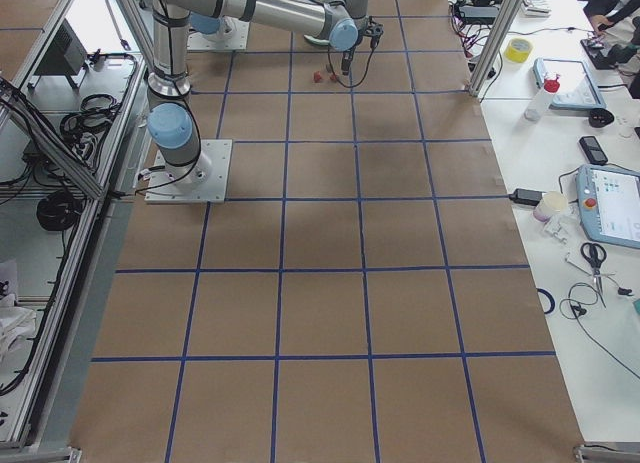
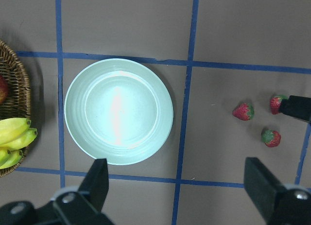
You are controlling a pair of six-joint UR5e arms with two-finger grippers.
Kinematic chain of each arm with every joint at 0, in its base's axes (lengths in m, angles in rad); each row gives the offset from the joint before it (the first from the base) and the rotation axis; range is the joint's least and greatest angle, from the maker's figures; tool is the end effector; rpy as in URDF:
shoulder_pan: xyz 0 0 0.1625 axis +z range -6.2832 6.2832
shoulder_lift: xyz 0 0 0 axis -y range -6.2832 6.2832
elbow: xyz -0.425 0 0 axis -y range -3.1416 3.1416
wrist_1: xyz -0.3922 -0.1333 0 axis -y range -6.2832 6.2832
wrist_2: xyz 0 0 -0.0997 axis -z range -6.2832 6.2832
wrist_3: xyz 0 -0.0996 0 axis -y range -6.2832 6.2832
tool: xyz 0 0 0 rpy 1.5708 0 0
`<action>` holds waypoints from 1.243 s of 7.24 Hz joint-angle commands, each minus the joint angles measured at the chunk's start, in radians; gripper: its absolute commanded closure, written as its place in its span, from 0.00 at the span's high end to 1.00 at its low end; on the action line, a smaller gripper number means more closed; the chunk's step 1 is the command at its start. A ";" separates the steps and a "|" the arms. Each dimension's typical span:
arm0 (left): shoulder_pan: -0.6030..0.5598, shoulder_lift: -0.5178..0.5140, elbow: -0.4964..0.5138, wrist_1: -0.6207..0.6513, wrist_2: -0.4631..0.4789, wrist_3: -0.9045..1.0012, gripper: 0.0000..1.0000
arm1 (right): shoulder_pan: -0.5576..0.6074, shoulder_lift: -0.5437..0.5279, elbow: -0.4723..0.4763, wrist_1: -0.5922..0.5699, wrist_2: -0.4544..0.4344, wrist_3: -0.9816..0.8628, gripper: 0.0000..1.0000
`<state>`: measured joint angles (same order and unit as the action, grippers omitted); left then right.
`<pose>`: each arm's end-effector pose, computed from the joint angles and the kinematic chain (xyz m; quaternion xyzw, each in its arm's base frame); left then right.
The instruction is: Collect all strawberries into plate
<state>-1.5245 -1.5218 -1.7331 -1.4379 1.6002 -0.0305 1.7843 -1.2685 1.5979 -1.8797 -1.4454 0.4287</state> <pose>-0.1085 -0.4760 0.4451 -0.0385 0.9991 -0.0097 0.0148 0.2686 -0.5509 0.3405 0.1078 0.9921 0.0295 0.0562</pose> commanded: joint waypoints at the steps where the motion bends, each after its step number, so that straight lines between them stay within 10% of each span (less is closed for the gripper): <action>1: -0.005 -0.004 -0.002 -0.005 -0.006 0.000 1.00 | -0.140 -0.029 -0.173 0.277 -0.007 -0.221 0.77; 3: -0.012 -0.006 -0.006 -0.013 -0.008 0.001 1.00 | -0.140 -0.138 -0.216 0.329 -0.046 -0.255 1.00; 9: -0.045 -0.095 -0.034 -0.017 -0.026 -0.117 1.00 | -0.138 -0.212 -0.147 0.232 -0.073 -0.461 1.00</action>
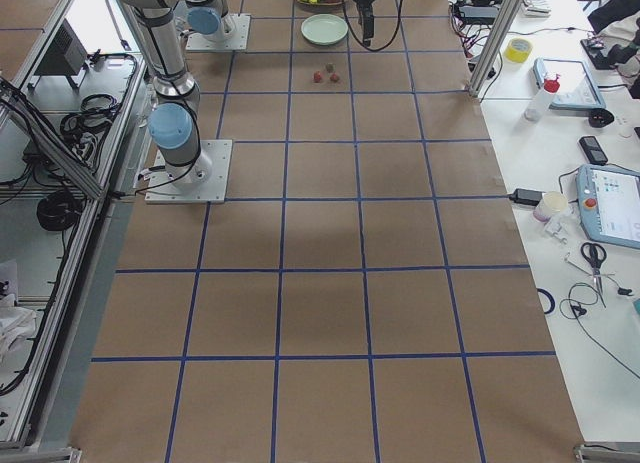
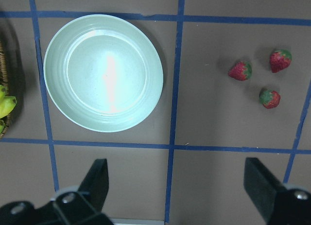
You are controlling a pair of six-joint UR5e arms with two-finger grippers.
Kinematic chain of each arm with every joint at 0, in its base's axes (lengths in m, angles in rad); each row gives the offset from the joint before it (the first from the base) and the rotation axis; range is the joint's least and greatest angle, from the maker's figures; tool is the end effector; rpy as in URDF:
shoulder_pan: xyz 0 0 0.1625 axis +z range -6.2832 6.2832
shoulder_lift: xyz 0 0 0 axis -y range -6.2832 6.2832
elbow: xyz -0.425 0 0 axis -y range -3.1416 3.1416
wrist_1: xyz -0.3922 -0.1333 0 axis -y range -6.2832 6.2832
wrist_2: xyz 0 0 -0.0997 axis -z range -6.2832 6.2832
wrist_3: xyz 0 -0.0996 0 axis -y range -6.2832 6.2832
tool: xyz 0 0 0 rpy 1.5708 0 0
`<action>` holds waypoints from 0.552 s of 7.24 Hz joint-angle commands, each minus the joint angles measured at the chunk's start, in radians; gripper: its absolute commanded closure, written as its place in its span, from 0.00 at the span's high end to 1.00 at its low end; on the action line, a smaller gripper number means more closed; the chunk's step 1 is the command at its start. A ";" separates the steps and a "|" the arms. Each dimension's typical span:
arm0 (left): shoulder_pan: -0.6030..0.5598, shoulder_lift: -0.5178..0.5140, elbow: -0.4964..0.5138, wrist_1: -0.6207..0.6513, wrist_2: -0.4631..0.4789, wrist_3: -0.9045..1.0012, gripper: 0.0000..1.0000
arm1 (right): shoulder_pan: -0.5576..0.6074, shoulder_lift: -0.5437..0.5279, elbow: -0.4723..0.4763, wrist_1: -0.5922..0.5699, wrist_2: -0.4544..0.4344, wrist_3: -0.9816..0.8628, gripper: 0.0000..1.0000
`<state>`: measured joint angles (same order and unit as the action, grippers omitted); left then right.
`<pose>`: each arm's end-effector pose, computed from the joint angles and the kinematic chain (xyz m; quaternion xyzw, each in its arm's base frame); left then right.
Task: Collect all strawberries into plate
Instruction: 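Reach the left gripper to the strawberry cluster and grasp one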
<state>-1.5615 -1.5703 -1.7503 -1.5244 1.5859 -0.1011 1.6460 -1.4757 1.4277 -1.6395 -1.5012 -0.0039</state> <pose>-0.1274 -0.4726 0.4058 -0.0545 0.9963 0.0658 0.0106 0.1806 -0.5306 0.5173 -0.0415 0.9968 -0.0570 0.0368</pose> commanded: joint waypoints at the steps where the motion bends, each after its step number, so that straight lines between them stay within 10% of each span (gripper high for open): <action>1: -0.021 -0.068 -0.055 0.116 -0.058 -0.087 1.00 | -0.002 -0.009 0.030 -0.014 -0.058 -0.036 1.00; 4: -0.066 -0.146 -0.174 0.318 -0.055 -0.332 1.00 | -0.011 -0.026 0.033 -0.002 -0.065 -0.019 1.00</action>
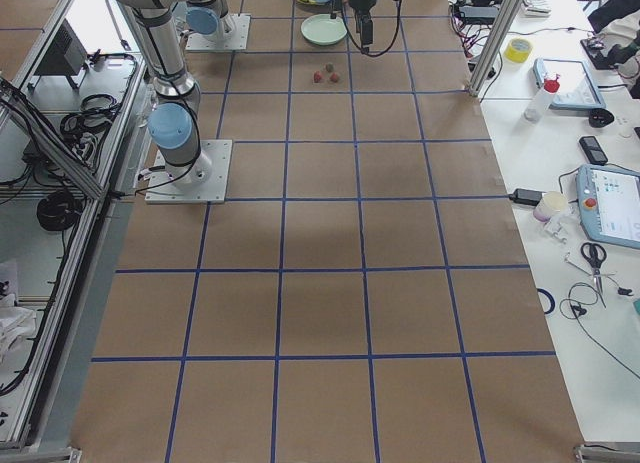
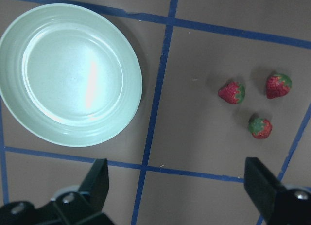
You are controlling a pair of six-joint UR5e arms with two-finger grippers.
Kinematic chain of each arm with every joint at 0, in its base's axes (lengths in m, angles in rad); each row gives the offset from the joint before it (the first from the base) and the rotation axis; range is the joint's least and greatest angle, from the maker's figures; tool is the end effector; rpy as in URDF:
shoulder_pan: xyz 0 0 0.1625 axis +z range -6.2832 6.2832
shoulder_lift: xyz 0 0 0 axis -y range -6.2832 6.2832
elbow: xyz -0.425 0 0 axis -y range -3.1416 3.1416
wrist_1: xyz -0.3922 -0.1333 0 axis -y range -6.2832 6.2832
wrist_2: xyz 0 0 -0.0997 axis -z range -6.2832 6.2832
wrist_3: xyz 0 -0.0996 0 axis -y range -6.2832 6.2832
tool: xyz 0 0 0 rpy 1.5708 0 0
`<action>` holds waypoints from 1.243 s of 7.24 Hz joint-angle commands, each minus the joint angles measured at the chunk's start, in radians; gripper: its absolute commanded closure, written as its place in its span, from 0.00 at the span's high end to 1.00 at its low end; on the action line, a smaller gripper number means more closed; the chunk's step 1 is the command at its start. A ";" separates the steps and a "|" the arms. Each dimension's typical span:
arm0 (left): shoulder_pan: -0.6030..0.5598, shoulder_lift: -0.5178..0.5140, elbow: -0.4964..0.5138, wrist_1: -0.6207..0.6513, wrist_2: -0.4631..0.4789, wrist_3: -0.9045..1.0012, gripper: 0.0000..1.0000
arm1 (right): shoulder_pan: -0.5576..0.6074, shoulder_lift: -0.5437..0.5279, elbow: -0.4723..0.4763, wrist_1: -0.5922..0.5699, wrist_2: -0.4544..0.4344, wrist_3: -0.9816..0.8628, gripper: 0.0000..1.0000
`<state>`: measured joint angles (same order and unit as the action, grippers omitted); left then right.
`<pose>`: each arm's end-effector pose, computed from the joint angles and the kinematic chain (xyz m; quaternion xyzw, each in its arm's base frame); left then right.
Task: Collect all strawberries into plate
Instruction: 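Reach the left gripper to the strawberry cluster and grasp one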
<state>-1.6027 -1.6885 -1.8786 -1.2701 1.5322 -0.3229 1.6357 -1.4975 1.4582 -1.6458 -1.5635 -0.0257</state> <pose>-0.1528 -0.4890 0.3115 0.1459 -0.9871 -0.0648 0.0080 0.1683 -0.5236 0.5142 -0.0454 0.9973 -0.0570 0.0048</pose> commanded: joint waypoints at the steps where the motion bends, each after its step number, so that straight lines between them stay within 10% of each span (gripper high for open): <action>1: -0.054 -0.058 -0.054 0.098 -0.007 -0.214 1.00 | -0.001 -0.004 0.004 0.001 -0.003 0.003 1.00; 9: -0.123 -0.241 -0.074 0.272 -0.011 -0.289 0.97 | -0.001 -0.007 0.002 0.043 0.007 0.001 1.00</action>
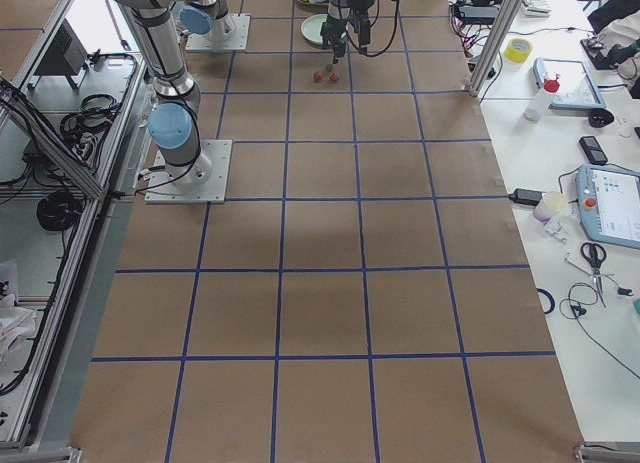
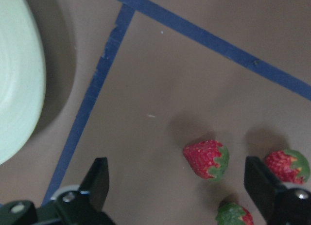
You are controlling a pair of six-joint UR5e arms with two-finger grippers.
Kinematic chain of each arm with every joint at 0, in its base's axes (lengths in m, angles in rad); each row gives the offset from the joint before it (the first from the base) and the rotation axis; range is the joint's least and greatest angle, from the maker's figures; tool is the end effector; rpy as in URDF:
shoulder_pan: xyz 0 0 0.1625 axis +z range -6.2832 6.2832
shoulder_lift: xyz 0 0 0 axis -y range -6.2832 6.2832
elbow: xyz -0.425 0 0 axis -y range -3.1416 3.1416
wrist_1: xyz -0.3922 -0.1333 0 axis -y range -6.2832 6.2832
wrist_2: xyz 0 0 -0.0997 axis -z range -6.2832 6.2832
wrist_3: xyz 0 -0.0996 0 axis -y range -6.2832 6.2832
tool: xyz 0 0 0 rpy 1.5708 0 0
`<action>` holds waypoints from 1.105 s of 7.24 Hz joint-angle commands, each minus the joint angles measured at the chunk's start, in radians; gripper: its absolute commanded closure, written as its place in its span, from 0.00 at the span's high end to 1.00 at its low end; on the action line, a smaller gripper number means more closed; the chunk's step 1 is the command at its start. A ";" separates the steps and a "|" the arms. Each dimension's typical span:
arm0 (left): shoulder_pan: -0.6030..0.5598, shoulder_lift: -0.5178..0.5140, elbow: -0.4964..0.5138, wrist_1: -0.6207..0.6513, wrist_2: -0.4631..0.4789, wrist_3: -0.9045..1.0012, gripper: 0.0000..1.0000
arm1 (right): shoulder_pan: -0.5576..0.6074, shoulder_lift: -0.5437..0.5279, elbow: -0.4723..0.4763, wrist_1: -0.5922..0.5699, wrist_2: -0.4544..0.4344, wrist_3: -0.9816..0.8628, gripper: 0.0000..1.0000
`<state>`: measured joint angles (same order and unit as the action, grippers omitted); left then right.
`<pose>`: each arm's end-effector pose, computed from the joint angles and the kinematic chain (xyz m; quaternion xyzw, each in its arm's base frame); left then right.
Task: Collect all strawberries into plate
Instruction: 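Reach the left gripper to the strawberry cluster and grasp one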
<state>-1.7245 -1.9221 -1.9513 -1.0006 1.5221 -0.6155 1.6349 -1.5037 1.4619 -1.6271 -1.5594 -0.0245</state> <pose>-0.2162 -0.4931 0.1852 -0.2300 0.9695 0.0839 0.0078 0.1681 -0.5196 0.5136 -0.0445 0.9978 -0.0489 0.0067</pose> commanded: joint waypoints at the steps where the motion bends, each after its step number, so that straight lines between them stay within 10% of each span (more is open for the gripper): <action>1: -0.001 -0.020 0.002 0.028 -0.013 0.002 0.90 | 0.000 -0.004 0.000 0.027 0.001 0.000 1.00; 4: -0.001 -0.035 0.005 0.045 -0.049 0.007 0.00 | 0.002 -0.006 0.000 0.027 -0.001 0.000 1.00; 8: 0.049 0.026 0.137 -0.081 0.041 0.242 0.00 | 0.002 -0.006 0.000 0.027 -0.004 0.000 1.00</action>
<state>-1.7052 -1.9266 -1.8850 -0.9916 1.5251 -0.4655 1.6368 -1.5095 1.4619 -1.6006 -1.5617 -0.0246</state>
